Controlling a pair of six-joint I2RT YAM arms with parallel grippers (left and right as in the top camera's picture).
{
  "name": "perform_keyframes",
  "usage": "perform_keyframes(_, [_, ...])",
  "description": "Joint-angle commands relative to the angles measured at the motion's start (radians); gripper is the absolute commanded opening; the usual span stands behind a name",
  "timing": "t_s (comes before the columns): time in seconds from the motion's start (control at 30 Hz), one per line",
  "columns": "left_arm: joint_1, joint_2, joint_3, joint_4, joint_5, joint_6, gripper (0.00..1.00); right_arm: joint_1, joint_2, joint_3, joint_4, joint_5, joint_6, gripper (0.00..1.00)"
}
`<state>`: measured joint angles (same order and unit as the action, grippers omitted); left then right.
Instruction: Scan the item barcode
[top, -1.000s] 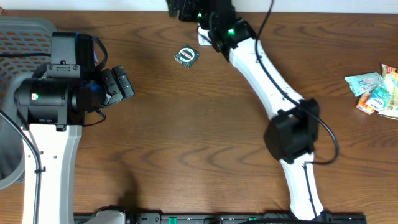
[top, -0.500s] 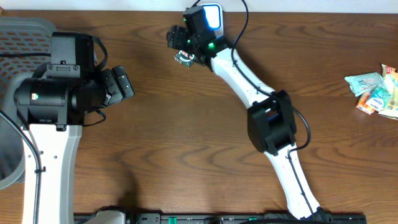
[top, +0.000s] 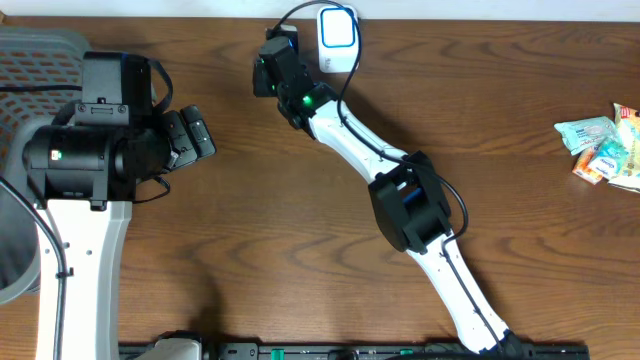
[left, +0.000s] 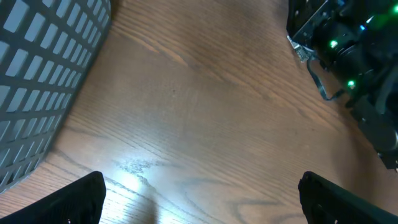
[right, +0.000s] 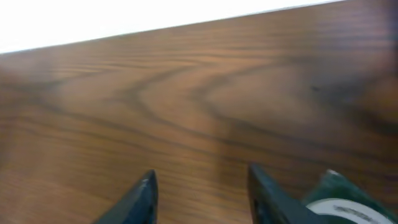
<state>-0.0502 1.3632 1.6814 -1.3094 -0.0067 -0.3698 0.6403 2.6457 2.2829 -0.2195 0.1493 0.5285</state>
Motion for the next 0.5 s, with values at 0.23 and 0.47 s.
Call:
perform_keyframes(0.23, [0.003,-0.005,0.002,-0.003,-0.013,-0.012,0.98,-0.017,0.024,0.012,-0.068,0.085,-0.153,0.3])
perform_keyframes(0.47, [0.003,-0.005,0.002,-0.003,-0.013,-0.012,0.97,-0.018,0.024,0.013,-0.173,0.085,-0.206,0.32])
